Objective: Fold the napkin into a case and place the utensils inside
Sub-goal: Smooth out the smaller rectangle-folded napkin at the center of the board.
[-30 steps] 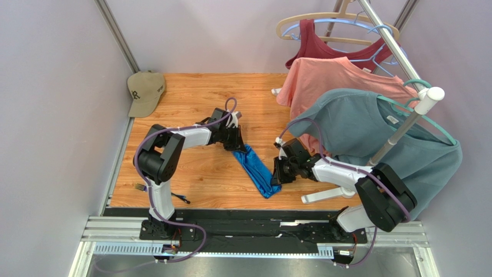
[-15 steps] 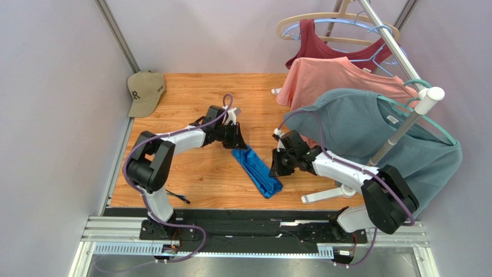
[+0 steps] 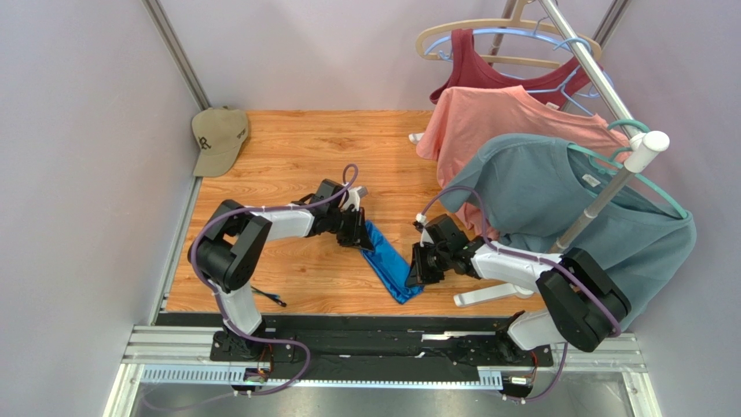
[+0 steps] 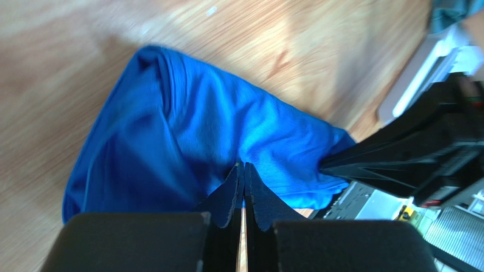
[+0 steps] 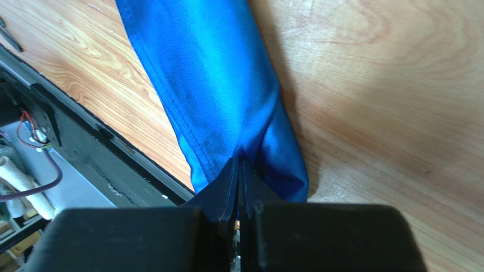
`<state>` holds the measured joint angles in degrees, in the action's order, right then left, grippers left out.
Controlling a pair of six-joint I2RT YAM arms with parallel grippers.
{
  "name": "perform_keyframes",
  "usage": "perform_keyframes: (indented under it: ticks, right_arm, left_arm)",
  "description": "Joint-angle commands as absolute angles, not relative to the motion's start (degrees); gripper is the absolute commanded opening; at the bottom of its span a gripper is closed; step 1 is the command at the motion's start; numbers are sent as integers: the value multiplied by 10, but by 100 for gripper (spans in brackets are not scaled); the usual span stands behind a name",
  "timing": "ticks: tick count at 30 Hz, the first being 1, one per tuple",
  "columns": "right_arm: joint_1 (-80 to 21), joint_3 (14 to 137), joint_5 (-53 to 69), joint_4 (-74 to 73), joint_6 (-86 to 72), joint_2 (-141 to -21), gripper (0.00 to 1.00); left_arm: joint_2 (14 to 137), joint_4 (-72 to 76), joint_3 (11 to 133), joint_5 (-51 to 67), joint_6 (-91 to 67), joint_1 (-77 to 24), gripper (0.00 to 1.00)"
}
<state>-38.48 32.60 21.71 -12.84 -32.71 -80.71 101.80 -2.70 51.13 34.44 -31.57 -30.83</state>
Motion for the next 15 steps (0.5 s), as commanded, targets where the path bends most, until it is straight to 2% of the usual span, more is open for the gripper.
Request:
perform_keyframes:
  ticks: [1, 8, 10, 12, 13, 14, 15]
  right_arm:
    - [-388, 296, 173, -116, -328, -819, 1]
    - [-398, 364, 151, -175, -275, -781, 2]
    - [-411, 388, 135, -204, -249, -767, 5]
    - [-421, 428, 123, -221, -235, -762, 12]
    - [-424, 443, 116, -236, -219, -764, 19]
    - [-429, 466, 95, -245, -210, -767, 34]
    - [-438, 484, 83, -254, -200, -773, 41]
  left_arm:
    - [1020, -55, 508, 321, -284, -307, 5]
    - [977, -61, 517, 304, -269, -307, 6]
    - [966, -73, 531, 301, -270, -307, 6]
    - [948, -86, 544, 294, -280, -307, 8]
    - [937, -93, 547, 274, -286, -307, 8]
    - [926, -96, 549, 261, -301, -306, 9]
    - [900, -109, 552, 249, -309, -305, 9]
